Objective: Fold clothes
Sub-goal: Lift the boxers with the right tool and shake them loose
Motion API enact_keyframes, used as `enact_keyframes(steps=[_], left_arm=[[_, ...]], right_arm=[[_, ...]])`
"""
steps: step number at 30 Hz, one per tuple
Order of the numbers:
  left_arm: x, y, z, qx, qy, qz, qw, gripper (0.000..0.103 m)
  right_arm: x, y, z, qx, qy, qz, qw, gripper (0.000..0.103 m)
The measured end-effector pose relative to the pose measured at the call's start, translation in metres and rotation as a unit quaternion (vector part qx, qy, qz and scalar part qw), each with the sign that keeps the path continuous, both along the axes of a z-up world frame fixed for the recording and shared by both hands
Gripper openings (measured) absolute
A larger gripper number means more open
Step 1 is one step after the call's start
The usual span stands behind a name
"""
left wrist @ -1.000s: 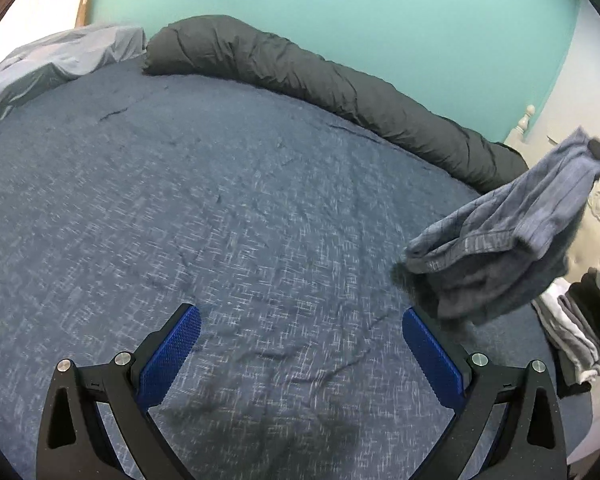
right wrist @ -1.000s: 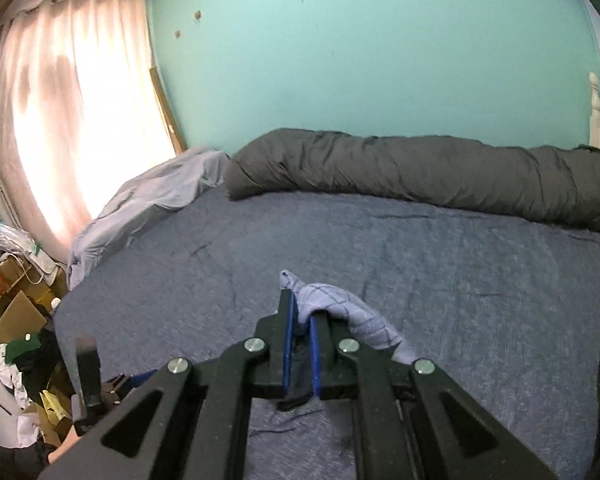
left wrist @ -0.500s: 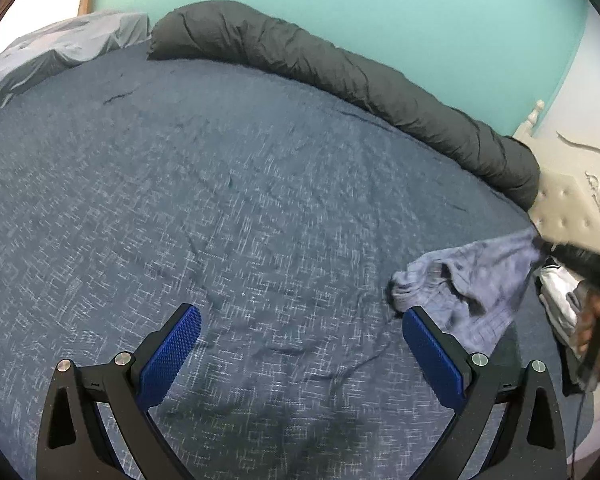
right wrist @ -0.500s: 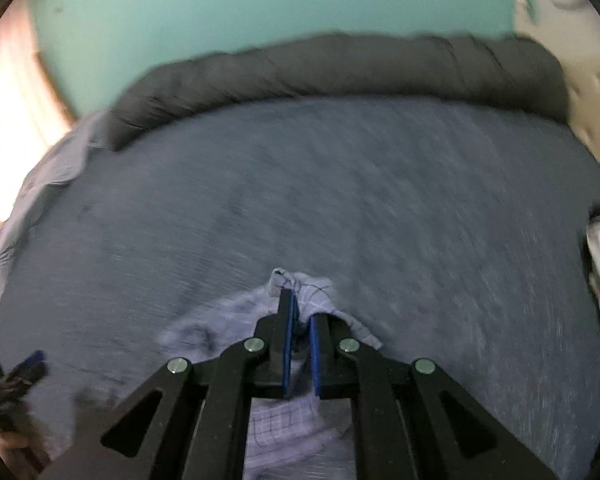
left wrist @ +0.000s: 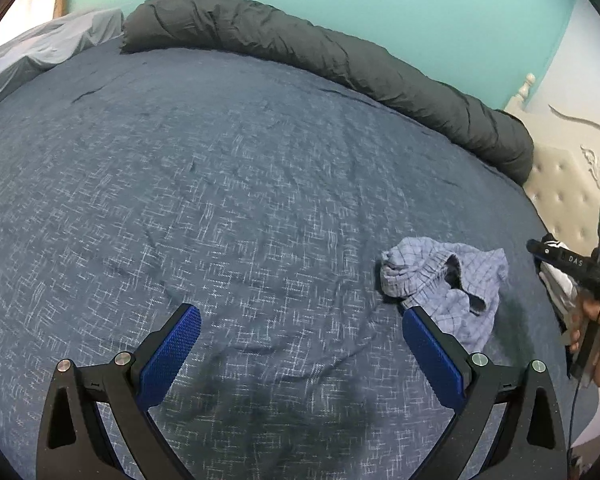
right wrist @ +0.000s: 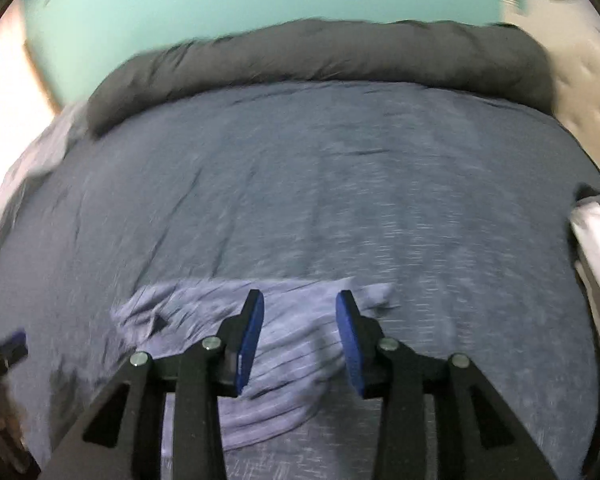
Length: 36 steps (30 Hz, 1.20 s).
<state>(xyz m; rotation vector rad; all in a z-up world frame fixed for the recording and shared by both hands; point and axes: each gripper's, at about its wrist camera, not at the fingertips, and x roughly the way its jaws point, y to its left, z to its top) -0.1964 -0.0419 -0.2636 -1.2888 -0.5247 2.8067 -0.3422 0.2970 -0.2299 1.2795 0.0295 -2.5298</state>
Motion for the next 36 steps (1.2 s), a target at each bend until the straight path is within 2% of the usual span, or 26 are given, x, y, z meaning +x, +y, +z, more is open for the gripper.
enact_keyframes(steps=[7,12,17,18,19,23,25,30,34,36], left_arm=[[-0.002,-0.016,-0.003,0.015,-0.008,0.011,0.9998,0.103],[-0.003,-0.025,-0.005,0.021,-0.014,0.018,0.9995,0.103],[-0.003,-0.027,-0.007,0.025,-0.017,0.018,0.9994,0.103],[-0.002,-0.027,-0.006,0.026,-0.018,0.019,0.9993,0.103],[-0.002,-0.026,-0.006,0.027,-0.018,0.019,0.9993,0.103],[-0.004,-0.027,-0.008,0.033,-0.025,0.015,0.9990,0.103],[-0.005,-0.025,-0.011,0.036,-0.027,0.013,0.9989,0.103],[-0.010,-0.021,-0.018,0.077,-0.039,0.000,0.9963,0.103],[-0.009,-0.010,-0.017,0.060,-0.035,-0.009,0.9976,0.103],[-0.011,-0.005,-0.015,0.050,-0.030,-0.016,0.9982,0.103]], right_arm=[[0.008,-0.075,-0.040,0.033,-0.042,0.121,0.991,0.038],[0.010,-0.106,-0.051,0.056,-0.040,0.153,0.986,0.038],[0.000,-0.132,-0.064,0.111,-0.026,0.175,0.978,0.037],[-0.005,-0.133,-0.066,0.113,-0.029,0.173,0.978,0.031],[-0.009,-0.132,-0.064,0.103,-0.028,0.166,0.980,0.016],[-0.025,-0.118,-0.047,0.054,-0.021,0.127,0.990,0.006],[-0.034,-0.108,-0.039,0.039,-0.019,0.107,0.993,0.004],[-0.055,-0.060,-0.014,-0.007,-0.008,0.029,1.000,0.003],[-0.067,-0.011,0.005,-0.021,0.002,-0.031,0.999,0.003],[-0.068,0.009,0.004,-0.016,0.001,-0.053,0.998,0.003]])
